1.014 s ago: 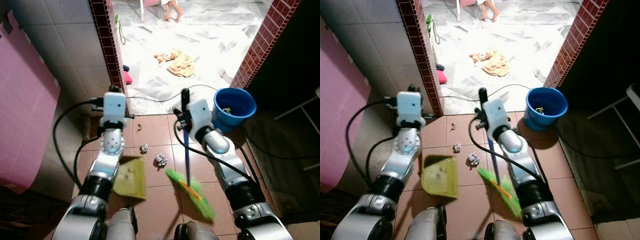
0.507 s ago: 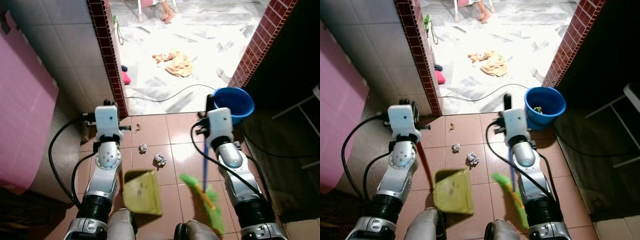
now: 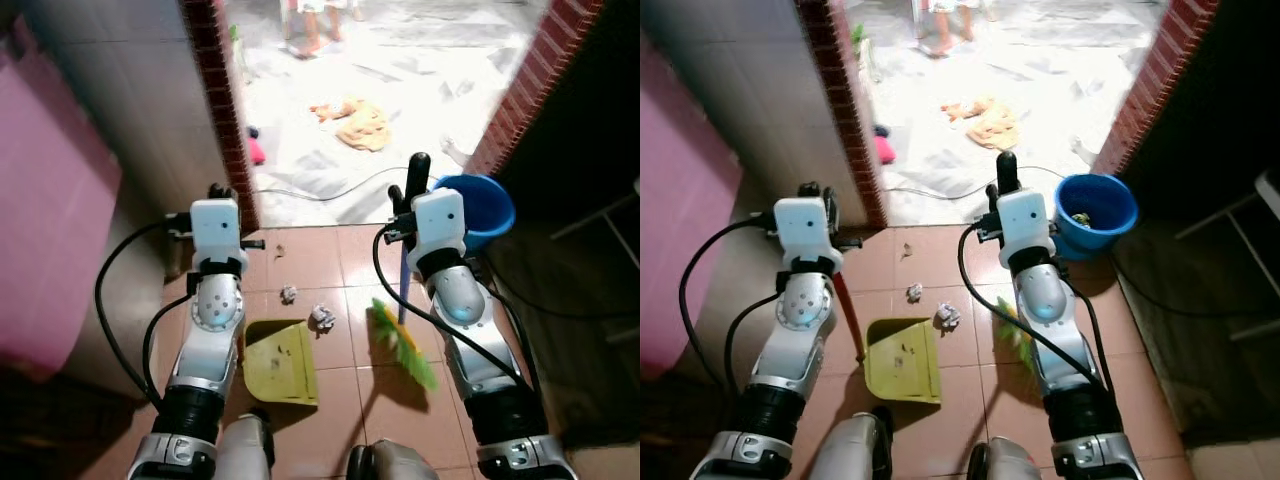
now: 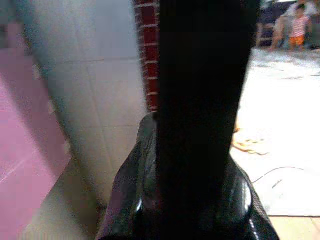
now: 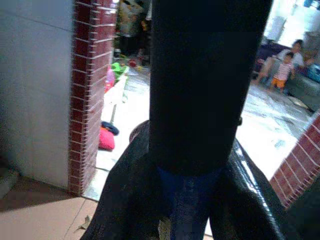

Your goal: Sweep floor

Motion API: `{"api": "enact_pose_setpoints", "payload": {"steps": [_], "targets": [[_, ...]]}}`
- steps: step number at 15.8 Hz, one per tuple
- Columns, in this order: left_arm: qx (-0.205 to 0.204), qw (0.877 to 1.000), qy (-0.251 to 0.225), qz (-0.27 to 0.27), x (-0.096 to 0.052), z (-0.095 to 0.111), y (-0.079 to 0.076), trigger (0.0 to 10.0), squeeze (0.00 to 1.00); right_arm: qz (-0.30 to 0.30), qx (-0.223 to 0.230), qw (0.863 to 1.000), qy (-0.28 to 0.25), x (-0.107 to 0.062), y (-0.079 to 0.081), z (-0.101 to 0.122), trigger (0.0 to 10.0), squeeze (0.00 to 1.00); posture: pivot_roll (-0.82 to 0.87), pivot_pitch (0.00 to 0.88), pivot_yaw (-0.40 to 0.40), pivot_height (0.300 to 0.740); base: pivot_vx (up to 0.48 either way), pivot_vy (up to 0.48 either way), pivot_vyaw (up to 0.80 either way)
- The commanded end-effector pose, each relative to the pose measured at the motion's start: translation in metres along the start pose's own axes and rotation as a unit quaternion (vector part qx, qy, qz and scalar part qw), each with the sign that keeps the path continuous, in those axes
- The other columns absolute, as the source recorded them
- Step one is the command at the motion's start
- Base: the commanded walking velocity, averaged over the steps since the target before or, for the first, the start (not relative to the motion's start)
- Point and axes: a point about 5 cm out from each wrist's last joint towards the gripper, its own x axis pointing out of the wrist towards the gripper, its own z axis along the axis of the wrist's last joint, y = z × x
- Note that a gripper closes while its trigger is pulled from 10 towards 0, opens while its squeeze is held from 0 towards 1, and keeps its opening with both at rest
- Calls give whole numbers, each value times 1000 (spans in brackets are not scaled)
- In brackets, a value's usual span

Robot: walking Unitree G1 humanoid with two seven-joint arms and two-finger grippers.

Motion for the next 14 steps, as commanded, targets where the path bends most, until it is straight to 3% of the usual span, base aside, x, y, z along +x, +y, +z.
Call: {"api": "enact_pose_setpoints", "payload": {"steps": [1,14], "targets": [[2,1000,-15,-1,0,8,1,10000,0,-4,-7,1000,-22,1,-1,8,10000,0,-47,127,4,731,266,0,413],[-1,1000,-9,-4,-4,6,-3,10000,0,22,3,1000,-22,1,11,7,10000,0,-48,131,2,731,358,0,83]]}}
